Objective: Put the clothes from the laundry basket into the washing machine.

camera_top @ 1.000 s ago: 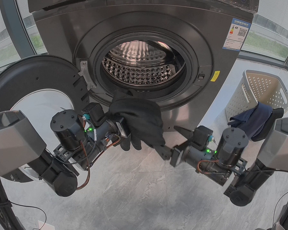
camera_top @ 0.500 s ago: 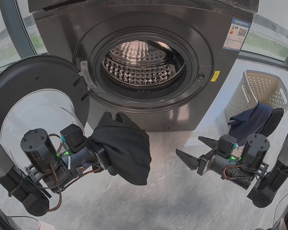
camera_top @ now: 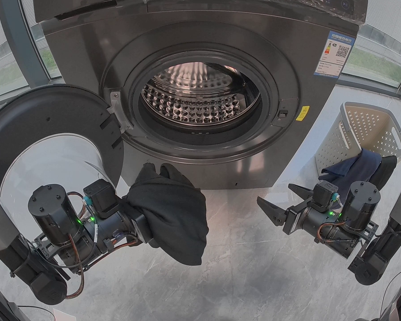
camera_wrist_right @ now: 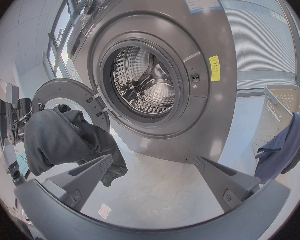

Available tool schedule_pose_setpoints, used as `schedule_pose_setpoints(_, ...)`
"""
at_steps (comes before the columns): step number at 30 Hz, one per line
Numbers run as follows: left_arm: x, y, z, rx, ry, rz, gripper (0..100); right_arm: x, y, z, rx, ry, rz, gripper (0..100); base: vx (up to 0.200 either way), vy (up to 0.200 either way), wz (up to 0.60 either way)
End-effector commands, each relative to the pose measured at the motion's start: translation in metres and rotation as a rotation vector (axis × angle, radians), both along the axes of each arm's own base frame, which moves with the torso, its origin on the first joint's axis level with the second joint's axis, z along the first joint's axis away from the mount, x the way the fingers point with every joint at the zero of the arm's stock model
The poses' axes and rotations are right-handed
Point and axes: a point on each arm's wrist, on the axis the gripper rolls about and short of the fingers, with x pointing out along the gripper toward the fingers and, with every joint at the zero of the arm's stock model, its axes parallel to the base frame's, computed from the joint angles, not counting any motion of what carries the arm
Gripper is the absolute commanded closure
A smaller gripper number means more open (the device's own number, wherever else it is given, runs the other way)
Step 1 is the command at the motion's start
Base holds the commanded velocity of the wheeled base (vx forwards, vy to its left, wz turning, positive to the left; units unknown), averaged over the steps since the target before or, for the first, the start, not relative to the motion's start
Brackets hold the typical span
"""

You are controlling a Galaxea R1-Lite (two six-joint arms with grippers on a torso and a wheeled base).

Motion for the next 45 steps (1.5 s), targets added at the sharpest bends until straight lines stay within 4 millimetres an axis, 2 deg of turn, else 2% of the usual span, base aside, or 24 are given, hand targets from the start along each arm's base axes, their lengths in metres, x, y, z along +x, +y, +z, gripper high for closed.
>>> schedule_pose_setpoints(1, 0.0, -0.001, -0.002, 0.004, 0.008, -0.001, 100, -0.001, 0.001, -0.001, -0.002, 0.006, 0.005, 0, 0.2, 0.0, 0.0)
schedule_pose_setpoints(11, -0.001, -0.007, -0.007, 0.015, 0.022, -0.026, 100, -0.006, 0.002, -0.005, -0.014, 0.026, 0.016, 0, 0.2, 0.0, 0.0)
schedule_pose_setpoints(16, -0.001, -0.016, -0.013, 0.038, 0.031, -0.053, 100, -0.026, 0.005, -0.016, -0.057, 0.081, 0.084, 0, 0.2, 0.0, 0.0)
schedule_pose_setpoints(20, -0.003, -0.018, -0.012, 0.033, 0.029, -0.061, 100, -0.044, 0.008, -0.024, -0.089, 0.128, 0.16, 0, 0.0, 0.0, 0.0)
schedule_pose_setpoints(22, -0.002, -0.026, -0.007, 0.006, 0.014, -0.086, 100, -0.053, 0.011, -0.028, -0.107, 0.146, 0.199, 0, 0.0, 0.0, 0.0)
schedule_pose_setpoints(27, 0.018, -0.05, -0.003, -0.02, -0.038, -0.073, 100, -0.06, 0.019, -0.028, -0.112, 0.146, 0.24, 0, 0.0, 0.0, 0.0)
schedule_pose_setpoints(29, 0.032, -0.061, -0.008, -0.023, -0.048, -0.014, 100, -0.061, 0.019, -0.028, -0.112, 0.146, 0.245, 0, 0.0, 0.0, 0.0)
schedule_pose_setpoints(33, 0.048, -0.073, -0.014, -0.037, -0.055, 0.006, 100, -0.061, 0.019, -0.028, -0.112, 0.144, 0.243, 0, 0.0, 0.0, 0.0)
schedule_pose_setpoints(45, 0.083, -0.094, -0.024, -0.064, -0.082, 0.025, 100, -0.061, 0.018, -0.028, -0.114, 0.149, 0.242, 0, 0.0, 0.0, 0.0)
